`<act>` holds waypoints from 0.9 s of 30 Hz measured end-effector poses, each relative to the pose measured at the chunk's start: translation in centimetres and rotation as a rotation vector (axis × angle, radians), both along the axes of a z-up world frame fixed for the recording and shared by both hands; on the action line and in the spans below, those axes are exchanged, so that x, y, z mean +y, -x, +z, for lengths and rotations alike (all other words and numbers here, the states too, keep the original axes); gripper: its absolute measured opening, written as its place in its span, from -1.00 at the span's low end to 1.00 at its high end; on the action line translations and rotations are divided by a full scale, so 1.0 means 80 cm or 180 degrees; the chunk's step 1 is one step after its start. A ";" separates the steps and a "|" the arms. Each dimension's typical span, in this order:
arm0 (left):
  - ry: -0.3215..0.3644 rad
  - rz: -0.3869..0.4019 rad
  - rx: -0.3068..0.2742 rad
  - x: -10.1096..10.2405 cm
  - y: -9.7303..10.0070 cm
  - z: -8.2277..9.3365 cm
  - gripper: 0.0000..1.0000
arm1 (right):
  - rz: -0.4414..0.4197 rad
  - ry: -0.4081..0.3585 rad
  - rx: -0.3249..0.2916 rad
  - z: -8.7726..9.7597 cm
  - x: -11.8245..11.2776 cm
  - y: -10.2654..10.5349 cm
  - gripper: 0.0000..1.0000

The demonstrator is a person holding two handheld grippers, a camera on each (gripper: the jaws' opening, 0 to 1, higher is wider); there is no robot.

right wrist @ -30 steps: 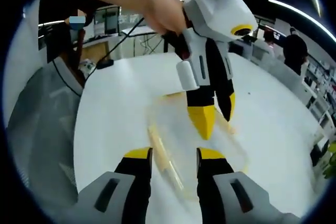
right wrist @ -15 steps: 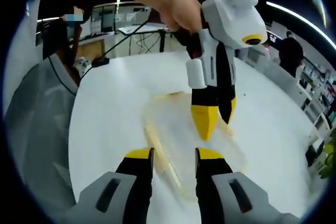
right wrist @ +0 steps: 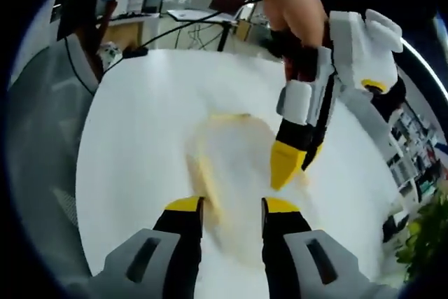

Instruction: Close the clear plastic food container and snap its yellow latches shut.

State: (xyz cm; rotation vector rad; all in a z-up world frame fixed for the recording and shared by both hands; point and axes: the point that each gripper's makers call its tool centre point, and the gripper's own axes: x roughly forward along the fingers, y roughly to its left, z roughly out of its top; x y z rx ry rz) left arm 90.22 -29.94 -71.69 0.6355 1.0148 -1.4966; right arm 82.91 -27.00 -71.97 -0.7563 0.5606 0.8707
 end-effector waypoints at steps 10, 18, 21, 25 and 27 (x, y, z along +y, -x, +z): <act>-0.0083 -0.0016 0.0100 0.000 0.001 -0.003 -0.38 | 0.0089 0.0390 -0.0318 -0.006 0.004 0.001 -0.43; -0.0177 -0.0031 0.0094 -0.002 0.002 -0.004 -0.38 | 0.0064 0.0391 -0.0270 -0.006 0.003 -0.001 -0.45; -0.0204 0.0007 0.0103 -0.001 0.003 -0.004 -0.38 | 0.0057 0.0400 -0.0246 -0.006 0.003 -0.002 -0.46; -0.0239 0.0032 0.0129 -0.001 0.003 -0.006 -0.35 | 0.0054 0.0413 -0.0217 -0.005 0.004 -0.003 -0.47; -0.0289 0.0122 0.0220 -0.003 0.008 -0.010 -0.29 | 0.0063 0.0395 -0.0200 -0.005 0.005 -0.002 -0.47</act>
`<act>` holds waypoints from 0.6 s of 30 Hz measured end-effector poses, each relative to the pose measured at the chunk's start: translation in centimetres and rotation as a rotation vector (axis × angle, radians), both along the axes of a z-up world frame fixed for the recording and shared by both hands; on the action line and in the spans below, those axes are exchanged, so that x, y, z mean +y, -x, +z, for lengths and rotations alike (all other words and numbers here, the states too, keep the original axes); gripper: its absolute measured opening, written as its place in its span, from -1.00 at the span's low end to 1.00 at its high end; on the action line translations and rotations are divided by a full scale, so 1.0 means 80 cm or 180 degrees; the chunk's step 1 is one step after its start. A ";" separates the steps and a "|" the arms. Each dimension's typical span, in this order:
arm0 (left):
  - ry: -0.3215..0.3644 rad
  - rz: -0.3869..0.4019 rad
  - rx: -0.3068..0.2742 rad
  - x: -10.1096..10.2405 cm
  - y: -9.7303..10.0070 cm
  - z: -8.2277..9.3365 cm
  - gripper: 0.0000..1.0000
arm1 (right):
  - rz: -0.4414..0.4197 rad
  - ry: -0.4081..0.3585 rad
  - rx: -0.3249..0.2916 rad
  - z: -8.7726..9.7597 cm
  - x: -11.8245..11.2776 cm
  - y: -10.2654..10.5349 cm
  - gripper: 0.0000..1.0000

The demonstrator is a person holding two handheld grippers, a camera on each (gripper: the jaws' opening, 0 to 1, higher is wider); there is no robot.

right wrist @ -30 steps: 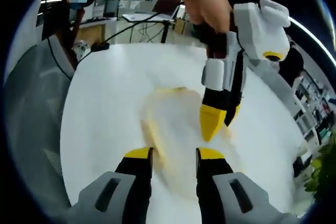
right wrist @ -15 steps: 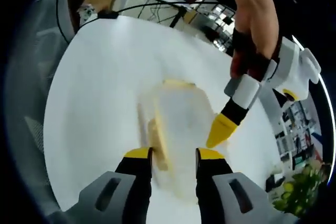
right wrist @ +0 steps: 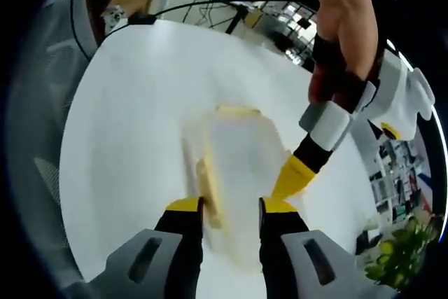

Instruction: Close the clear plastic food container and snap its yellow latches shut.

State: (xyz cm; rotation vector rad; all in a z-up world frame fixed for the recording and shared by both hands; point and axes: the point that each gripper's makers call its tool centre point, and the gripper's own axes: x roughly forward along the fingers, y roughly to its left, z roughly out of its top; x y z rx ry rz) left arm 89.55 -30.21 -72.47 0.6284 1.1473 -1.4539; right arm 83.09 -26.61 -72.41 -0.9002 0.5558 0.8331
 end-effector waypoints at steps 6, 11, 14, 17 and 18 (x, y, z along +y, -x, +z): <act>-0.0027 -0.0185 0.0003 0.000 0.006 0.001 -0.28 | 0.0004 0.0009 0.0009 -0.001 0.002 0.001 -0.47; -0.0049 -0.0209 0.0034 0.001 0.007 0.000 -0.30 | -0.0012 -0.0022 0.0026 -0.001 0.001 0.001 -0.47; -0.0045 -0.0196 0.0043 0.001 0.007 0.001 -0.31 | -0.0010 -0.0019 0.0041 0.000 0.000 0.000 -0.48; -0.0041 -0.0189 0.0044 0.001 0.006 -0.001 -0.32 | -0.0003 0.0046 0.0004 -0.003 0.000 -0.002 -0.51; -0.0036 -0.0199 0.0038 0.000 0.006 -0.001 -0.32 | -0.0006 0.0029 0.0017 -0.004 0.002 0.000 -0.51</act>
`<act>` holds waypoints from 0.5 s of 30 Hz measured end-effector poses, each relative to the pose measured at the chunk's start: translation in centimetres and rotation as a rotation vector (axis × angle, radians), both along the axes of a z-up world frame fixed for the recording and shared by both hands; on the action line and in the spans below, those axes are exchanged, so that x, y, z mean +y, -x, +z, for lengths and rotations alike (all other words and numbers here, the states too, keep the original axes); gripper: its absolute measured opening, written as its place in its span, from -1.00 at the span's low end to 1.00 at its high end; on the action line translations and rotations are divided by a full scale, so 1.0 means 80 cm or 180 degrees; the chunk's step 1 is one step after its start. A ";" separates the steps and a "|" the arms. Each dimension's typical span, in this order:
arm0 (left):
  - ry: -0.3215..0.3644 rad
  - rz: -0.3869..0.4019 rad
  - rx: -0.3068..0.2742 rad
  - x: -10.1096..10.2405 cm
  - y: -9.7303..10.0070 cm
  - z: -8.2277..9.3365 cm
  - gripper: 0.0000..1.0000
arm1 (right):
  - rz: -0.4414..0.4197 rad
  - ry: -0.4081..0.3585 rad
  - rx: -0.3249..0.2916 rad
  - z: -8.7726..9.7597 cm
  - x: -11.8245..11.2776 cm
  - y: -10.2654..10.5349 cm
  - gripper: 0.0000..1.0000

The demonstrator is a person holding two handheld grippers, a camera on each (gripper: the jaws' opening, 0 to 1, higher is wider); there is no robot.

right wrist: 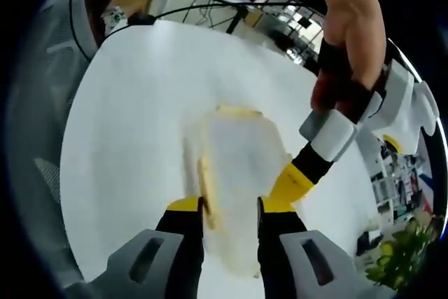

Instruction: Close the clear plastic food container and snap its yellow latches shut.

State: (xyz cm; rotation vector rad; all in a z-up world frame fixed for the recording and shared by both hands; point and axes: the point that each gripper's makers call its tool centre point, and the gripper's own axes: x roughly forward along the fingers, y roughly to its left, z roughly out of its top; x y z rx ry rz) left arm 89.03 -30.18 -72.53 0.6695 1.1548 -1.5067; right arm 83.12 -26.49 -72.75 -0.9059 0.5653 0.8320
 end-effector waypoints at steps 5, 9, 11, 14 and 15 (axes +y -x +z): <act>-0.0053 -0.0021 0.0004 0.000 0.003 -0.001 -0.34 | 0.0008 -0.0009 0.0012 0.004 -0.003 -0.002 -0.52; -0.0132 -0.0029 0.0071 0.003 0.005 -0.005 -0.37 | 0.0024 -0.0008 0.0053 0.004 -0.003 0.001 -0.53; -0.0113 -0.0049 0.0080 0.004 0.006 -0.004 -0.39 | 0.0057 0.0009 0.0039 0.004 -0.003 0.001 -0.53; -0.0097 -0.0041 0.0111 0.004 0.004 -0.005 -0.38 | 0.0052 0.0015 0.0047 0.004 -0.002 0.001 -0.53; -0.0098 -0.0040 0.0114 0.004 0.005 -0.005 -0.38 | 0.0047 0.0010 0.0045 0.004 -0.002 0.001 -0.53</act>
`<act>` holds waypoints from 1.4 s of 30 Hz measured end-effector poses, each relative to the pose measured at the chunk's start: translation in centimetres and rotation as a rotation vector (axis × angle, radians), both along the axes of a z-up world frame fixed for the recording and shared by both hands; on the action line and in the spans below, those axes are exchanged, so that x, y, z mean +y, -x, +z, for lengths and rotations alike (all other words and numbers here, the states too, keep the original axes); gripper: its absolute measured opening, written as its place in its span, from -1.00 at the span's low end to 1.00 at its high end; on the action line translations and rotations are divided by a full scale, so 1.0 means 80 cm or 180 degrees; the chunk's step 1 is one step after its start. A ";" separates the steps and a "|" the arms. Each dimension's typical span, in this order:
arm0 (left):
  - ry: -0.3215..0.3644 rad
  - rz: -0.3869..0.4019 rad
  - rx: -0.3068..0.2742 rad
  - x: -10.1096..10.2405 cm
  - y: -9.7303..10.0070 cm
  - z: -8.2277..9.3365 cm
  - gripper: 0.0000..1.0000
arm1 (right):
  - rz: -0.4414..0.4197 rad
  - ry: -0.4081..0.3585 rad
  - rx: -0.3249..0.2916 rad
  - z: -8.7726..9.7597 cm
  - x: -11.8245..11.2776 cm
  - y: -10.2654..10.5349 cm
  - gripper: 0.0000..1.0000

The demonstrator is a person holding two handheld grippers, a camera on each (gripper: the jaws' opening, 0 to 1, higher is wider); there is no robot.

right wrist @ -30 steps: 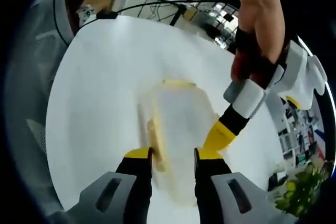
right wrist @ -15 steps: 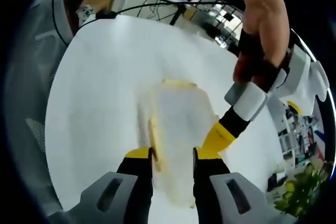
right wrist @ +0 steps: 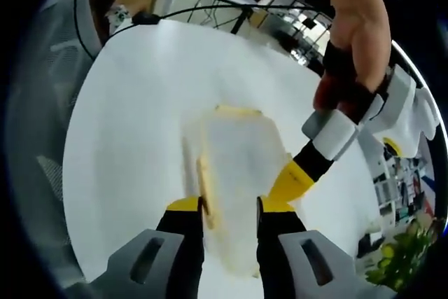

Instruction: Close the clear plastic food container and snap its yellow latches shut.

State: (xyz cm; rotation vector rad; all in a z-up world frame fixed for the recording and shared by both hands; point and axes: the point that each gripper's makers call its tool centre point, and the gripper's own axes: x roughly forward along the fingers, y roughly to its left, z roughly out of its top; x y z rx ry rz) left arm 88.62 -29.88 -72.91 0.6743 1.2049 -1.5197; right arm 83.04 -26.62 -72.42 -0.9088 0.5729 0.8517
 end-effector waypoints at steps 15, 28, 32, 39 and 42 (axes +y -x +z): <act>0.0190 0.0124 0.0029 0.001 -0.001 0.005 -0.31 | 0.0082 0.0044 -0.0053 0.000 0.003 0.001 -0.41; 0.0612 0.0426 -0.0139 0.002 0.001 0.036 -0.17 | -0.0221 -0.0180 0.0140 0.009 -0.013 0.009 -0.13; 0.0685 0.0489 -0.0207 0.013 0.006 0.038 -0.16 | -0.0340 -0.0243 0.0198 0.010 -0.023 0.008 -0.11; 0.0815 0.0674 -0.0300 0.027 0.003 0.043 -0.11 | -0.0473 -0.0325 0.0244 0.013 -0.031 0.004 -0.06; 0.0863 0.0736 -0.0381 0.032 -0.002 0.046 -0.10 | -0.0516 -0.0348 0.0262 0.013 -0.034 0.004 -0.04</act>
